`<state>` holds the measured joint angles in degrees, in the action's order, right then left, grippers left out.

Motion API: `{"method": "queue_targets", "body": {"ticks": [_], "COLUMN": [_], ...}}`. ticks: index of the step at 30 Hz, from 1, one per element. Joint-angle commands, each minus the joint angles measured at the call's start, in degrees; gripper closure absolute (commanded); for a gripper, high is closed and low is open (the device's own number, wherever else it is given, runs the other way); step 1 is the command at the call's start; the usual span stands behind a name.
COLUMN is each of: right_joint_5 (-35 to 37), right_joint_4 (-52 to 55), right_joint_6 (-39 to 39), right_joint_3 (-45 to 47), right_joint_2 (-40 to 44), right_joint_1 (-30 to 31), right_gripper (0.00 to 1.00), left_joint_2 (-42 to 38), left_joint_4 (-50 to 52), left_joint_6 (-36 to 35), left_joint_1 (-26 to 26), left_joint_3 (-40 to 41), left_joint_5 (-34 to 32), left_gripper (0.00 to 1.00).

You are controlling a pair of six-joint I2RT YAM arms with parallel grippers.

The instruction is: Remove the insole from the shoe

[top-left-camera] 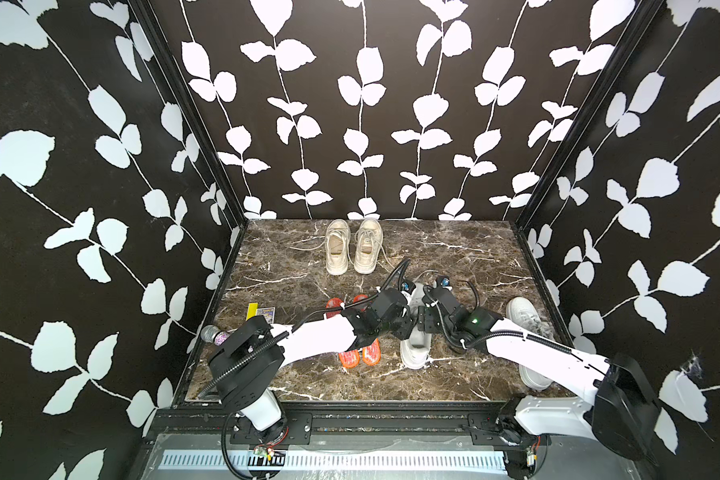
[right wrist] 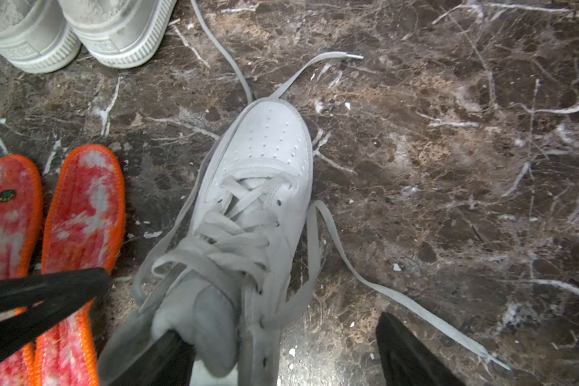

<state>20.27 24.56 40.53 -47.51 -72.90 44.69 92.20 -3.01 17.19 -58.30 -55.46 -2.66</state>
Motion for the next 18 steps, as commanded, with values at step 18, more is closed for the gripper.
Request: {"method": "queue_targets", "body": {"ticks": [18], "right_joint_5": [-0.64], "right_joint_4": [-2.58], "right_joint_6": [1.13], "right_joint_3": [-0.22], "right_joint_2": [2.10], "right_joint_1": [-0.48], "right_gripper": [0.28], "left_joint_2": [7.48], "left_joint_4": [-7.64], "left_joint_6": [2.73], "left_joint_1": [2.35], "left_joint_3": [-6.12], "left_joint_5": [5.76], "left_gripper": [0.39]}}
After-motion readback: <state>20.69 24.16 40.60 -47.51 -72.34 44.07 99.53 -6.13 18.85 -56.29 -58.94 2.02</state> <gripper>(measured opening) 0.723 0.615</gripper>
